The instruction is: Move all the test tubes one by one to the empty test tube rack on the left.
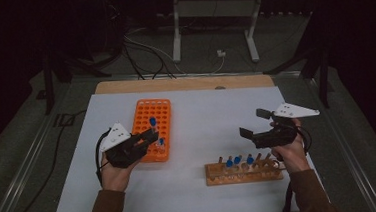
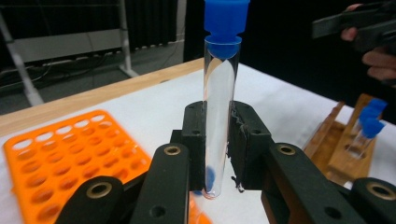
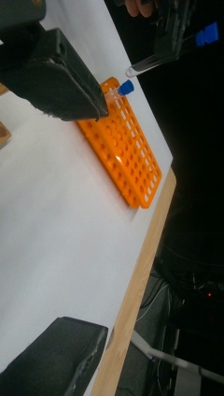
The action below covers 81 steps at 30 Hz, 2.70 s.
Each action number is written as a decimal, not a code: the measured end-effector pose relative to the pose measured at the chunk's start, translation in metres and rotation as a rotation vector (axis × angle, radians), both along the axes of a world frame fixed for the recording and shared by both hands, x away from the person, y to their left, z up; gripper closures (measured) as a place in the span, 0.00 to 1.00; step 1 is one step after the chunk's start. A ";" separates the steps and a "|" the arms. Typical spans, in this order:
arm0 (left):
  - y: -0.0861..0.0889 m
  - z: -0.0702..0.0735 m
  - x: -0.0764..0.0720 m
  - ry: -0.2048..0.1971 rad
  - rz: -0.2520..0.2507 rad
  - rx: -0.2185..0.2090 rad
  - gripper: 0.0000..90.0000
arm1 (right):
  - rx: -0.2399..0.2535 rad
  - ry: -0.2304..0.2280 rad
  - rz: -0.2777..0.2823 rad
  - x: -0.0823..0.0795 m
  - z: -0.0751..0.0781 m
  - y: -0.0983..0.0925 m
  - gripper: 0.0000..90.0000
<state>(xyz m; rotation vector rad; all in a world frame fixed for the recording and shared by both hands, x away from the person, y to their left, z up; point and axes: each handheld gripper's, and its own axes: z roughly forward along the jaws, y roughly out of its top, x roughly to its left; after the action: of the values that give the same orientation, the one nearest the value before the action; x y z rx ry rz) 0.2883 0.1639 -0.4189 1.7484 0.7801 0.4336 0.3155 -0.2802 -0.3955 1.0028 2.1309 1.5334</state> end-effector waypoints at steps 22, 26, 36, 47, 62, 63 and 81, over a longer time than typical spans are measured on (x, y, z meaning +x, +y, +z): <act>-0.002 -0.049 0.011 0.047 0.069 0.092 0.87 | 0.027 -0.009 -0.026 -0.009 -0.011 -0.013 0.00; -0.004 -0.051 0.012 0.048 0.068 0.103 0.87 | 0.026 -0.003 -0.021 -0.009 -0.014 -0.011 0.00; -0.006 -0.067 0.012 0.081 0.068 0.159 0.87 | 0.028 0.000 -0.017 -0.011 -0.017 -0.012 0.00; -0.005 -0.070 0.009 0.104 0.064 0.202 0.87 | 0.033 0.007 -0.021 -0.012 -0.022 -0.014 0.00; -0.009 -0.075 0.008 0.125 0.060 0.257 0.87 | 0.032 0.010 -0.016 -0.012 -0.024 -0.014 0.00; -0.010 -0.075 0.008 0.126 0.062 0.256 0.87 | 0.032 0.010 -0.016 -0.012 -0.024 -0.013 0.00; -0.002 -0.071 0.005 0.146 0.026 0.146 0.58 | 0.004 0.014 -0.009 -0.018 -0.024 -0.011 0.00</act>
<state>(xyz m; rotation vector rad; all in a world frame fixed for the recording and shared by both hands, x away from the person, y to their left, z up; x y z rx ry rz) 0.2937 0.1623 -0.4896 1.9246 0.8944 0.3912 0.2977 -0.2916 -0.4195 1.0260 2.1302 1.5309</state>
